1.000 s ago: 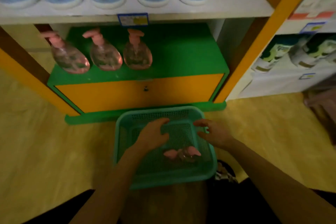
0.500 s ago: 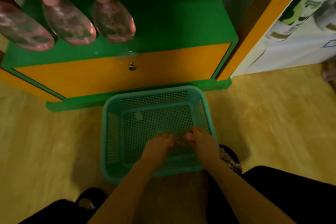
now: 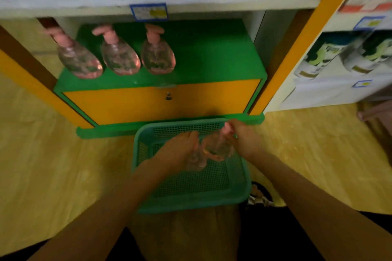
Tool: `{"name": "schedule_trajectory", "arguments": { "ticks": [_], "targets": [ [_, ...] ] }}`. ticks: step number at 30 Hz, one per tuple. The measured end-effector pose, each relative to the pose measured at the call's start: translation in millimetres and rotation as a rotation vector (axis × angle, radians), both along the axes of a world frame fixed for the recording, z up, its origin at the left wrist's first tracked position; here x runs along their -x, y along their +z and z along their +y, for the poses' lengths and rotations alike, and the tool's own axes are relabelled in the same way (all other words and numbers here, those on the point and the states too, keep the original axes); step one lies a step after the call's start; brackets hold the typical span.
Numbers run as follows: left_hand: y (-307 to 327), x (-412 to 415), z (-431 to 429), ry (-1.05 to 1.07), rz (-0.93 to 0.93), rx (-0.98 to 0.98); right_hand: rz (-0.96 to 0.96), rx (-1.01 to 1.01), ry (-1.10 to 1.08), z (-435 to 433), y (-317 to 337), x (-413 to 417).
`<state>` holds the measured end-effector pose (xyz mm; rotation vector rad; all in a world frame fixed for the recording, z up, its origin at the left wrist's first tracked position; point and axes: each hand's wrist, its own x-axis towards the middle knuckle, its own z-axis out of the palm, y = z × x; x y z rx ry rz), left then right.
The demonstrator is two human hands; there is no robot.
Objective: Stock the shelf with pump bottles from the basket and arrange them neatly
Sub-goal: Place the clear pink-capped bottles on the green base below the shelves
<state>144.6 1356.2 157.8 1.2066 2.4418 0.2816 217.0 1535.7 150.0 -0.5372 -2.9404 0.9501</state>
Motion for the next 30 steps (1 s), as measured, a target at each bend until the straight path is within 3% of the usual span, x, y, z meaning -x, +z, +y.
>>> {"name": "schedule_trajectory", "arguments": {
  "ticks": [6, 12, 19, 30],
  "targets": [
    [88.6, 27.1, -23.3, 0.024, 0.102, -0.078, 0.075, -0.014, 0.117, 0.8, 96.7, 27.6],
    [127.8, 48.2, -35.9, 0.125, 0.192, -0.212, 0.186, -0.094, 0.171, -2.7, 146.2, 62.7],
    [133.6, 85.6, -32.2, 0.199, 0.241, -0.276, 0.271, -0.141, 0.107, 5.3, 145.6, 126.2],
    [136.8, 112.9, -36.9, 0.238, 0.229, -0.452, 0.211, -0.238, 0.124, 5.3, 104.5, 209.7]
  ]
}}
